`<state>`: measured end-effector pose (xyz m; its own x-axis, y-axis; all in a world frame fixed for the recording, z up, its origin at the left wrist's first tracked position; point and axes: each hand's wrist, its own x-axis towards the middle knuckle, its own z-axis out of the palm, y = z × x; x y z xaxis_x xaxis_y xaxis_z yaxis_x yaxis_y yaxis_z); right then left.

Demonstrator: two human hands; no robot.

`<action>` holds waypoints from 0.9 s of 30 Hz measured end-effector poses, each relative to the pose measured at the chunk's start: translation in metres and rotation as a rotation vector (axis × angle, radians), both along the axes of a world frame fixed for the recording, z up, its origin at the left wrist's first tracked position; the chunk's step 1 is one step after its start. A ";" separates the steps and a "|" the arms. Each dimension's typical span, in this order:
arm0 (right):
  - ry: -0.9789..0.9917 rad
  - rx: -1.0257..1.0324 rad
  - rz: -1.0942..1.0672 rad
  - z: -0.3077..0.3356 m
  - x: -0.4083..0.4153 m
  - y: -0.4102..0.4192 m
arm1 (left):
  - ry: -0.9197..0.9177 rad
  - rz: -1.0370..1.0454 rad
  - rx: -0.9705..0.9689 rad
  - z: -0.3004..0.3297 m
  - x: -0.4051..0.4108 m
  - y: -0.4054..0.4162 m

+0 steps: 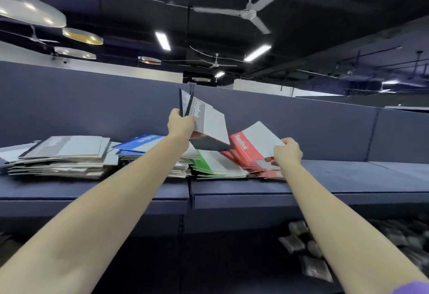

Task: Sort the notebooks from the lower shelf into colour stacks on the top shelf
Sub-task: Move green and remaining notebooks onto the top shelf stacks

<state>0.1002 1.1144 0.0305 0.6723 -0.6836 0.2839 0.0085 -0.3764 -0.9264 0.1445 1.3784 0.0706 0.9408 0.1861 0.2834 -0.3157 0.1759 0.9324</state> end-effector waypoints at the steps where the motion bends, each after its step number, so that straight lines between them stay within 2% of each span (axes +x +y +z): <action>1: 0.080 -0.085 -0.006 -0.004 0.001 -0.008 | 0.007 -0.008 -0.001 -0.001 0.001 -0.006; 5: 0.441 -0.521 -0.111 -0.024 0.000 -0.021 | 0.041 -0.039 0.017 -0.008 0.004 -0.024; 8: 0.295 -0.680 -0.128 -0.026 0.003 -0.016 | 0.060 -0.035 0.027 -0.013 0.008 -0.030; 9: 0.216 -0.659 -0.057 -0.023 0.005 -0.010 | 0.055 -0.039 0.032 -0.016 0.013 -0.032; 12: 0.125 -0.314 0.305 -0.009 0.010 0.023 | 0.059 -0.076 0.051 -0.027 0.036 -0.039; 15: 0.046 -0.055 0.469 -0.003 0.008 0.045 | 0.031 -0.101 0.063 -0.035 0.039 -0.048; 18: -0.058 0.050 0.365 -0.010 0.015 0.037 | 0.021 -0.110 0.053 -0.029 0.014 -0.047; 22: -0.085 -0.047 0.126 -0.014 0.016 0.010 | 0.038 -0.121 0.072 -0.022 -0.007 -0.034; 27: -0.008 -0.143 0.047 -0.022 0.013 -0.015 | 0.039 -0.055 0.068 -0.018 -0.008 -0.023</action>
